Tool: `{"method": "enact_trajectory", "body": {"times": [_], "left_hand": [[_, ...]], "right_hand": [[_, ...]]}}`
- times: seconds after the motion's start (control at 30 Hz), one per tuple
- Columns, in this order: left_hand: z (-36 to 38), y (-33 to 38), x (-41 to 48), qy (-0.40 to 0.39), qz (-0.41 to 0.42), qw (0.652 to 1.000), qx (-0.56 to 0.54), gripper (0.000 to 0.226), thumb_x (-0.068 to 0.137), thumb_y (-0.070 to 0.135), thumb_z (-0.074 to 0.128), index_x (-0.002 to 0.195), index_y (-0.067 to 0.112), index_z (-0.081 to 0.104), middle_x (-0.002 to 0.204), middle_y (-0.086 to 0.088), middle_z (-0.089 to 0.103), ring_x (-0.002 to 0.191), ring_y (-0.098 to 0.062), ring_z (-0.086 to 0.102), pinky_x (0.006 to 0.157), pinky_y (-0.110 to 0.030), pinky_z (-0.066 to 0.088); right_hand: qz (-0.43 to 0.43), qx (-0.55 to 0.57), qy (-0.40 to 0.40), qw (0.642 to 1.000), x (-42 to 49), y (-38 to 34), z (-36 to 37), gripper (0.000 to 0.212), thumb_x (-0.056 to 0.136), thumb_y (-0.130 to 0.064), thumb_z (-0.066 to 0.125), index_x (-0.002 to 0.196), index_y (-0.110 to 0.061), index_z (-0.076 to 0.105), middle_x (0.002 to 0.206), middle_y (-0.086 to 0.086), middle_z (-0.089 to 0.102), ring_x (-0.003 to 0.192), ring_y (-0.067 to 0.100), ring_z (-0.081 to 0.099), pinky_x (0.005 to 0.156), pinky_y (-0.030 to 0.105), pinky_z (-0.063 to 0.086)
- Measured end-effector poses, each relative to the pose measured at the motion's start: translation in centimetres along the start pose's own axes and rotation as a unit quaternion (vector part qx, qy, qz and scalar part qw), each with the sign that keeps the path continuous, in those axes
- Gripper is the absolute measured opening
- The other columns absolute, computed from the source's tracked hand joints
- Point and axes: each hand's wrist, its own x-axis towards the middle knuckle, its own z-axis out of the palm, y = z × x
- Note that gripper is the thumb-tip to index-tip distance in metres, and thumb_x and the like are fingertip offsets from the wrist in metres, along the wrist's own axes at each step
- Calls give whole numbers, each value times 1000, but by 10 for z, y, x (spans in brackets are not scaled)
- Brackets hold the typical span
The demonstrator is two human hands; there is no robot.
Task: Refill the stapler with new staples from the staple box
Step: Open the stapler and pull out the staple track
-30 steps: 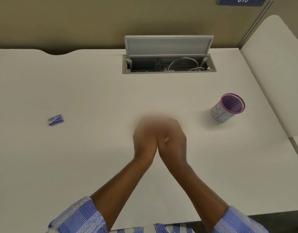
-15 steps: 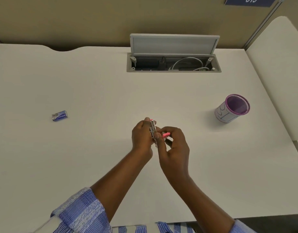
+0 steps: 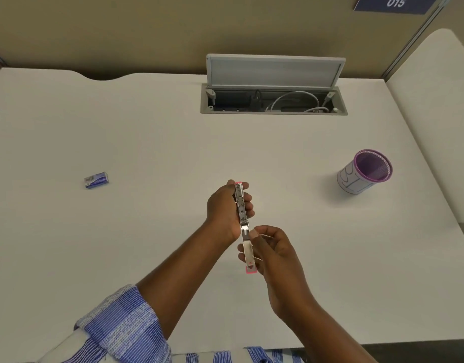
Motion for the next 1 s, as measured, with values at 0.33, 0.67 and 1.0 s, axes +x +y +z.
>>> {"method": "enact_trajectory", "body": {"times": [0.33, 0.67, 1.0], "left_hand": [[-1, -5, -8, -56, 74, 994, 53, 39, 101, 21, 42, 118, 0, 70, 68, -6, 58, 57, -18, 52, 55, -28, 43], [-4, -5, -15, -83, 99, 980, 151, 37, 102, 21, 37, 116, 8, 69, 82, -10, 76, 71, -22, 66, 52, -26, 42], [-2, 3, -20, -118, 137, 959, 219, 34, 100, 11, 38, 108, 5, 71, 103, -9, 80, 64, -15, 64, 60, -29, 49]], "right_hand": [[23, -43, 11, 999, 19, -14, 4, 25, 99, -46, 59, 110, -24, 61, 90, 9, 78, 73, 23, 79, 67, 34, 61], [25, -31, -74, 996, 29, -35, 6, 42, 104, -46, 47, 108, -10, 69, 83, 10, 70, 68, 24, 71, 76, 44, 62], [-3, -70, -33, 997, 42, -46, 12, 41, 105, -34, 39, 84, -10, 65, 65, 1, 59, 58, 17, 55, 58, 33, 45]]}}
